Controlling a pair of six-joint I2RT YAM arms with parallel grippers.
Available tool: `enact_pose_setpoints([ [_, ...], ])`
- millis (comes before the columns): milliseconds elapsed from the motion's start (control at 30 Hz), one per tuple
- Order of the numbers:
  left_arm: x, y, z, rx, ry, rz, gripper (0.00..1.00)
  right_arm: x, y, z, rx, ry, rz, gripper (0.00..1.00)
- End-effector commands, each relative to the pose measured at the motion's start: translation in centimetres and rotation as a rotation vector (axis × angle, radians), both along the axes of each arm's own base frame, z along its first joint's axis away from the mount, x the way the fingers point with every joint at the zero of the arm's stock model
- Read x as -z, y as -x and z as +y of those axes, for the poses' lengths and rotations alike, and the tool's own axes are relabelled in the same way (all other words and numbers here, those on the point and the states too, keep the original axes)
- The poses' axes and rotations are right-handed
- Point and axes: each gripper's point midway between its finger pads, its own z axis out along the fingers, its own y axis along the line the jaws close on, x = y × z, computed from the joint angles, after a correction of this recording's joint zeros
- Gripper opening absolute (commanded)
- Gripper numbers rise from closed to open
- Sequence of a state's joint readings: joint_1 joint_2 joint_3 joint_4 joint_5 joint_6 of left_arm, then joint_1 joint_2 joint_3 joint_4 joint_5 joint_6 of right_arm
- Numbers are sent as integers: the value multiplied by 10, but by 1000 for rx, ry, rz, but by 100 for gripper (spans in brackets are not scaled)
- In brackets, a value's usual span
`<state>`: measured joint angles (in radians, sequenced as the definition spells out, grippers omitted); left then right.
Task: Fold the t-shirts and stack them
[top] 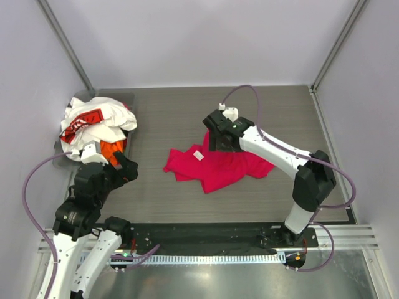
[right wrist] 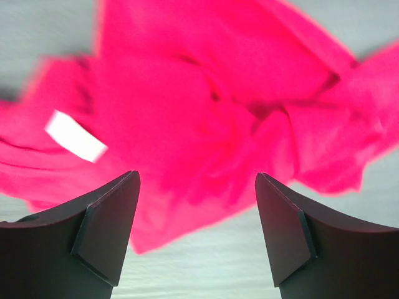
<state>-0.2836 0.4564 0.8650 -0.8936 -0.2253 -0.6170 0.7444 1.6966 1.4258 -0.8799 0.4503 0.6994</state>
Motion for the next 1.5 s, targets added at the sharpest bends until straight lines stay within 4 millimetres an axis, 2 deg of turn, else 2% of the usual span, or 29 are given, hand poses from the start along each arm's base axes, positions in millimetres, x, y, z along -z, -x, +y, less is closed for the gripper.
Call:
enact_pose_setpoints([
  [0, -5, -8, -2, 8, -2, -22, 100, -30, -39, 23, -48, -29, -92, 80],
  [33, -5, -8, -3, 9, -2, -20, 100, -15, -47, 28, -52, -10, -67, 80],
  [67, -4, -8, -2, 8, -2, -19, 100, -26, -62, 36, -50, -37, -92, 80],
  [100, -5, -8, -3, 9, -2, -20, 100, -24, -71, 38, -51, -45, -84, 80],
  [300, -5, -7, -2, 7, 1, -26, 100, 10, -127, 63, -49, -15, -72, 76],
  [367, -5, -7, -3, 11, 1, -28, 100, 9, -144, 68, -38, -14, -98, 75],
  [400, -5, -7, -3, 12, 1, -24, 100, 25, -147, 67, -35, 10, -74, 73],
  [433, -4, -8, -3, 11, 0, -23, 100, 31, -153, 67, -31, 18, -73, 73],
  [467, -3, -8, -3, 12, 0, -18, 100, 27, -161, 69, -24, 16, -93, 72],
  [500, -4, -8, -3, 12, 0, -20, 100, 43, -163, 69, -25, 36, -69, 71],
  [533, -3, -8, -3, 12, -1, -17, 100, 48, -166, 69, -25, 40, -65, 71],
  [567, -2, -8, -3, 12, -2, -14, 100, 45, -172, 70, -21, 33, -76, 70],
  [600, -3, -8, -4, 13, -1, -15, 100, 59, -172, 70, -24, 50, -53, 70],
  [733, -4, -8, -3, 12, 0, -23, 100, 80, -174, 68, -18, 65, -25, 65],
  [833, -5, -7, -3, 10, 2, -26, 100, 91, -171, 65, -8, 77, -4, 54],
  [867, -4, -8, -2, 7, 0, -23, 100, 99, -167, 63, -5, 84, 14, 44],
  [933, -4, -8, -2, 6, -1, -22, 100, 103, -163, 62, -1, 84, 27, 33],
  [967, -3, -8, -2, 4, -1, -21, 100, 106, -161, 61, -5, 89, 35, 20],
  [1033, -3, -8, -2, 4, -1, -18, 100, 102, -162, 61, -18, 94, 32, 5],
  [1100, -2, -9, -2, 5, -2, -13, 100, 82, -165, 60, -23, 82, 1, 1],
  [1167, -1, -10, -3, 5, -3, -9, 100, 44, -170, 64, -33, 52, -58, 1],
  [1200, -1, -10, -2, 4, -5, -6, 100, 6, -168, 63, -35, 26, -100, 1],
  [1233, -1, -10, -3, 5, -5, -6, 100, -21, -168, 61, -32, 6, -138, 1],
  [1267, 0, -10, -3, 7, -6, -4, 100, -60, -169, 61, -28, -27, -202, 1],
  [1300, 1, -10, -3, 4, -7, -2, 100, -115, -157, 50, -22, -69, -272, 1],
  [1367, 2, -12, -3, 5, -11, 7, 100, -176, -136, 34, -15, -122, -356, 1],
  [1400, 2, -12, -3, 5, -11, 10, 100, -200, -126, 19, 8, -122, -400, 1],
  [1433, 3, -12, -3, 6, -11, 15, 99, -255, -98, -4, 30, -177, -496, 1],
  [1467, 4, -13, -4, 7, -12, 21, 99, -257, -85, -21, 53, -150, -497, 1],
])
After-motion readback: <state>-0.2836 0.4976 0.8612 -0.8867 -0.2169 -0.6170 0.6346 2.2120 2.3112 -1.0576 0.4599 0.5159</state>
